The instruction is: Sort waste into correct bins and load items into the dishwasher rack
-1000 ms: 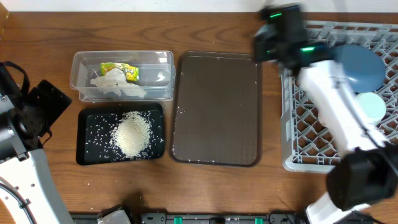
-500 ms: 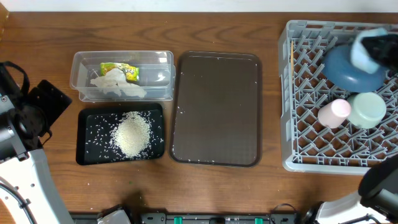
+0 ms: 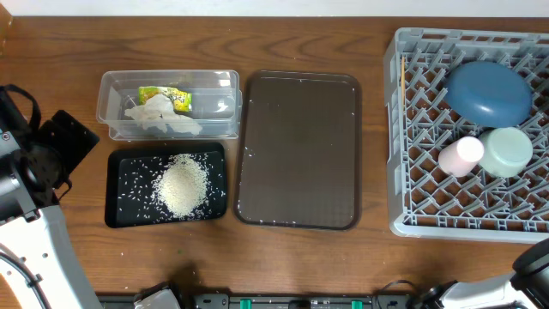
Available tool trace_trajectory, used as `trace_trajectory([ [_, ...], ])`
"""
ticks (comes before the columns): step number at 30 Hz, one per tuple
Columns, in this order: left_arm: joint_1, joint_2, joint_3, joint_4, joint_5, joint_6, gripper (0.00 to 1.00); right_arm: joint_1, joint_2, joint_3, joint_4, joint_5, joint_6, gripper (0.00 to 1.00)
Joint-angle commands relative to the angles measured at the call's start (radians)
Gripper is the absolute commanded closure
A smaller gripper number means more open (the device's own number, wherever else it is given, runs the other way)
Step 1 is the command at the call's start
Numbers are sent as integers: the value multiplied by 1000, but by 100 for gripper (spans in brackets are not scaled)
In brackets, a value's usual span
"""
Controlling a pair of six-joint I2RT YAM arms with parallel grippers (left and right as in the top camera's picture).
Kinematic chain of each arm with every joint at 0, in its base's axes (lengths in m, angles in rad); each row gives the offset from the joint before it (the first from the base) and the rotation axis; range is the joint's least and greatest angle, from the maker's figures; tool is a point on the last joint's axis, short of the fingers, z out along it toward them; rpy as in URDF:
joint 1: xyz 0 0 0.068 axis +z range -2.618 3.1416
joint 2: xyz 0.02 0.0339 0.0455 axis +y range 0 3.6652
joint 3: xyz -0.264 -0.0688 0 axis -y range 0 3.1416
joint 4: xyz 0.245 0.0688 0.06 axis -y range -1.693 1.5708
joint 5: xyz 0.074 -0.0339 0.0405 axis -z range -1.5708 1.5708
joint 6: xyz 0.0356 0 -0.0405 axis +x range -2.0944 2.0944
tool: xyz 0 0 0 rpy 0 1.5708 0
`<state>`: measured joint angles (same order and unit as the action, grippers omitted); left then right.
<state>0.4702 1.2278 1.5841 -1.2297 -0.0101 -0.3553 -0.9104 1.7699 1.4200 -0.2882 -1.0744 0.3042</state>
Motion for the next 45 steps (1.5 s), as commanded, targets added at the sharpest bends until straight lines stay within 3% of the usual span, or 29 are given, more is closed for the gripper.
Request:
trace_trajectory([
  [1, 5, 1, 6, -1, -9, 3, 7, -34, -7, -87, 92, -71, 114, 99],
  [6, 5, 1, 6, 0, -9, 2, 7, -53, -7, -206, 311, -108, 163, 99],
  [14, 5, 1, 6, -1, -9, 2, 7, -51, 9, -311, 489, -109, 154, 99],
  [27, 5, 1, 6, 0, -9, 3, 7, -51, 108, -325, 601, -146, 153, 99],
  [37, 5, 1, 6, -1, -9, 3, 7, -53, 114, -325, 758, -156, 241, 99],
  [45, 5, 1, 6, -1, -9, 3, 7, -51, 116, -325, 760, -116, 241, 99],
])
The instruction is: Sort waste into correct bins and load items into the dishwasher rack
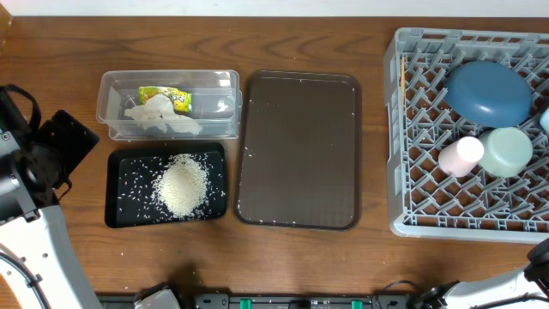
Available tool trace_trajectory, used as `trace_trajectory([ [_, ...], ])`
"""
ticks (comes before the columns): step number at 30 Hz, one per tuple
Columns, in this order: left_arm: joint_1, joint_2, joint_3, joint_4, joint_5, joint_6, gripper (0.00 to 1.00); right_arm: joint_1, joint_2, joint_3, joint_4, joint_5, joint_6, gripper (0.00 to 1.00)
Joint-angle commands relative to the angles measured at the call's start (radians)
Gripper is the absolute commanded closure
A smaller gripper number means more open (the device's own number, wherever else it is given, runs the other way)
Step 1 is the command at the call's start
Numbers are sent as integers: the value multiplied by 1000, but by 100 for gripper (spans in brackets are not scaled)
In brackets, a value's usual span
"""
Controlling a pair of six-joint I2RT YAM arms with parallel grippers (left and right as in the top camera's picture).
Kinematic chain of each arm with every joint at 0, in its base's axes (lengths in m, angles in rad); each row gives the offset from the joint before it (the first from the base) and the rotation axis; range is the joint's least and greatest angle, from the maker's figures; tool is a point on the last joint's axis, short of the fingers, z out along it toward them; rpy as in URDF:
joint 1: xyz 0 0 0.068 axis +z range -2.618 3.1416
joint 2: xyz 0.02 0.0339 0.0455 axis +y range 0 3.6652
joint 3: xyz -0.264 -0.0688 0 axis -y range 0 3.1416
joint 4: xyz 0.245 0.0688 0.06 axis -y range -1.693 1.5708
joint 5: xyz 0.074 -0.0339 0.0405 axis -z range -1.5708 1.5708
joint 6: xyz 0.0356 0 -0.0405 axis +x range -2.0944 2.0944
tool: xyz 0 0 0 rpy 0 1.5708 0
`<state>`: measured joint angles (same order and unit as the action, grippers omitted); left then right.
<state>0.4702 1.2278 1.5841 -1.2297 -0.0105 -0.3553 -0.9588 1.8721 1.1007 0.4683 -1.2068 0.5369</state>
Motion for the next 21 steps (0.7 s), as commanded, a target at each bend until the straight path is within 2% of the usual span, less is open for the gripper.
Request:
trace_trajectory([
  [1, 5, 1, 6, 0, -9, 2, 7, -3, 14, -5, 3, 24, 8, 99],
  [16, 5, 1, 6, -1, -9, 3, 7, -3, 90, -5, 45, 28, 8, 99],
  [21, 5, 1, 6, -1, -9, 3, 7, -6, 90, -5, 94, 28, 78, 91],
])
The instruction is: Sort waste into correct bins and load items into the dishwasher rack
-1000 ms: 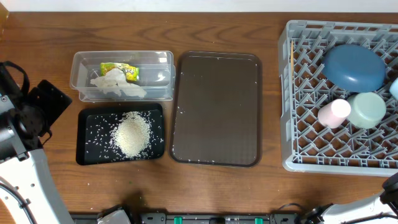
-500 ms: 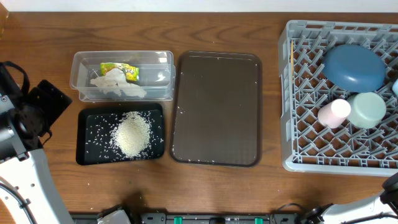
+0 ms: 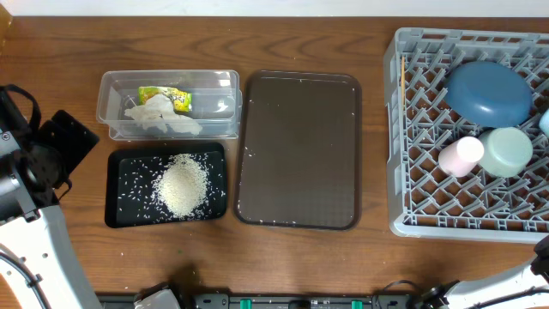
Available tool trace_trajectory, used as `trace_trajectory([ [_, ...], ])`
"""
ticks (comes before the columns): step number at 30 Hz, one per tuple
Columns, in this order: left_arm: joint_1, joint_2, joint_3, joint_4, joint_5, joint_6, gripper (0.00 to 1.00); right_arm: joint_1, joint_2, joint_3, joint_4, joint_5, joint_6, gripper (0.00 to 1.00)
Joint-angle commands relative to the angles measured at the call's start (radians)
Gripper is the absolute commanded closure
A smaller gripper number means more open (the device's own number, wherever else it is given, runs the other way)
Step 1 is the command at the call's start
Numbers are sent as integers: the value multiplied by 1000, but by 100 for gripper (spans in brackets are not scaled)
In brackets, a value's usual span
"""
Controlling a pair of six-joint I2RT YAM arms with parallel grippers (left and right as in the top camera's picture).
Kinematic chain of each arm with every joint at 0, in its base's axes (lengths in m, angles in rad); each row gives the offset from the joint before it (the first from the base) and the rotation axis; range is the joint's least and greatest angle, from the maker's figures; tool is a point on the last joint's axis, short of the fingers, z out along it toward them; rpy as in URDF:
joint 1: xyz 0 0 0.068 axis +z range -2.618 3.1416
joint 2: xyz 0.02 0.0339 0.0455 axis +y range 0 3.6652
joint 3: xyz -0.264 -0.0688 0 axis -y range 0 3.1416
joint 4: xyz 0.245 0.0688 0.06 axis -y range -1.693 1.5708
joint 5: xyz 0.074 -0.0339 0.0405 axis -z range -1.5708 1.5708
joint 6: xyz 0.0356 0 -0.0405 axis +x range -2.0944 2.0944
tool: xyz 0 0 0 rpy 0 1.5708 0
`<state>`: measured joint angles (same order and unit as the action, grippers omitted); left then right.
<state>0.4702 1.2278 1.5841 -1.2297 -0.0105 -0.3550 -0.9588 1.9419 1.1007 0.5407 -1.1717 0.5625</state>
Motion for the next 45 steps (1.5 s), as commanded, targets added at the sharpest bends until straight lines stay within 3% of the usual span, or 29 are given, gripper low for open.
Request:
trace_trajectory([
  [1, 5, 1, 6, -1, -9, 2, 7, -9, 20, -5, 42, -7, 82, 91],
  [6, 5, 1, 6, -1, -9, 2, 7, -27, 8, -5, 123, -9, 182, 79],
  [13, 5, 1, 6, -1, -9, 2, 7, -58, -27, -5, 119, -8, 220, 83],
  [22, 5, 1, 6, -1, -9, 2, 7, -16, -79, -5, 179, 7, 225, 78],
  [26, 5, 1, 6, -1, -9, 2, 7, 26, -151, -3, 166, 78, 200, 71],
  [31, 5, 1, 6, -1, -9, 2, 7, 90, -253, -3, -57, 285, 65, 60],
  [37, 5, 1, 6, -1, -9, 2, 7, 211, -356, 57, -548, 822, -192, 56],
  [41, 5, 1, 6, -1, -9, 2, 7, 290, -358, 149, -708, 952, -325, 57],
  [45, 5, 1, 6, -1, -9, 2, 7, 343, -358, 201, -746, 1016, -386, 60],
])
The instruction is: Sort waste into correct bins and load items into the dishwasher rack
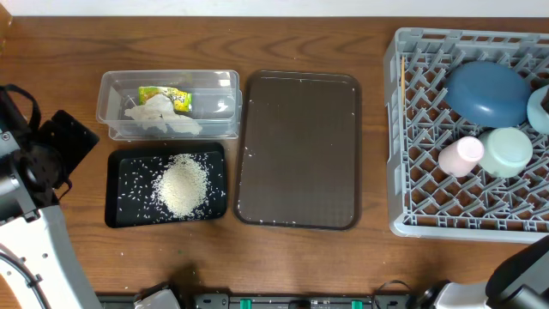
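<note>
The grey dishwasher rack (412,206) at the right holds a dark blue bowl (487,91), a pale green cup (506,151), a pink cup (459,156) and a thin yellow stick (402,81). A light teal item (540,108) shows at the rack's right edge, cut off by the frame. The clear bin (111,94) contains crumpled tissue (159,116) and a yellow-green wrapper (167,94). The black tray (120,215) carries a heap of rice (182,186). My left gripper (67,142) rests at the left edge, its fingers unclear. The right gripper is out of view.
A brown serving tray (298,150) lies in the middle with a few stray rice grains on it. Part of the right arm (515,279) shows at the bottom right corner. The left arm's body (26,215) stands along the left edge.
The teal item at the rack's right edge shows larger and slightly higher than before. The visible part of the right arm at the bottom right corner has shifted left. Nothing else moved.
At first no teal item showed at the rack's right edge. Then a small teal sliver appeared there and stayed. Now more of it is visible beside the blue bowl. The bins, trays and left arm kept their places throughout.
</note>
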Available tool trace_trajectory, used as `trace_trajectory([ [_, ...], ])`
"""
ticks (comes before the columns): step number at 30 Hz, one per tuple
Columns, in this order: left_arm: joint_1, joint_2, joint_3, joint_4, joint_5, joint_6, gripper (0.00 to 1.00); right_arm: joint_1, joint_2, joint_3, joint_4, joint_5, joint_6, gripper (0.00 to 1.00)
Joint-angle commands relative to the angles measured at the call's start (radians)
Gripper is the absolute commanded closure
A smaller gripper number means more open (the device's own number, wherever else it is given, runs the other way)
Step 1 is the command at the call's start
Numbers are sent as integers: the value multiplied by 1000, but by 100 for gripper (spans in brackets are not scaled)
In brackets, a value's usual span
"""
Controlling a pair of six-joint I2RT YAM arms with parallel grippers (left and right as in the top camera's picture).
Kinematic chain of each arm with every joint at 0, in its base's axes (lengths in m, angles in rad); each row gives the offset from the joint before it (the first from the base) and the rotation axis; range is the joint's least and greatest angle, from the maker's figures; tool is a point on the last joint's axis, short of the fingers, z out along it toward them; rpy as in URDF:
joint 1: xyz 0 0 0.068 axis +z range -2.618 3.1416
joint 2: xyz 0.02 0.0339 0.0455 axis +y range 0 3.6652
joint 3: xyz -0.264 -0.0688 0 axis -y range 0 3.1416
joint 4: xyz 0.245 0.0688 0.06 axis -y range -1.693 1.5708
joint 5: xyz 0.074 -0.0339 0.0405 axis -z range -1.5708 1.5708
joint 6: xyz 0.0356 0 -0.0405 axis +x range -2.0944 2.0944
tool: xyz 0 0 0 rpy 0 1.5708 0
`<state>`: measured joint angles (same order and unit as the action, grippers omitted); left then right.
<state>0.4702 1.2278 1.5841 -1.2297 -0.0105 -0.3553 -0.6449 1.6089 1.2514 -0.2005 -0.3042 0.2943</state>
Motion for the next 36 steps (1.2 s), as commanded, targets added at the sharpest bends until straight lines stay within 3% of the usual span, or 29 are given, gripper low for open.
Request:
trace_trajectory([
  [1, 5, 1, 6, -1, -9, 3, 7, 40, -25, 55, -5, 176, -120, 62],
  [5, 5, 1, 6, -1, -9, 3, 7, 51, -11, 56, -7, 252, -156, 63],
  [18, 5, 1, 6, -1, -9, 3, 7, 42, 145, 56, -43, 224, -232, 61],
  [26, 5, 1, 6, -1, -9, 3, 7, 43, 145, 56, -54, 217, -232, 77],
  [36, 5, 1, 6, -1, -9, 2, 7, 43, 145, 56, -83, 217, -232, 72],
])
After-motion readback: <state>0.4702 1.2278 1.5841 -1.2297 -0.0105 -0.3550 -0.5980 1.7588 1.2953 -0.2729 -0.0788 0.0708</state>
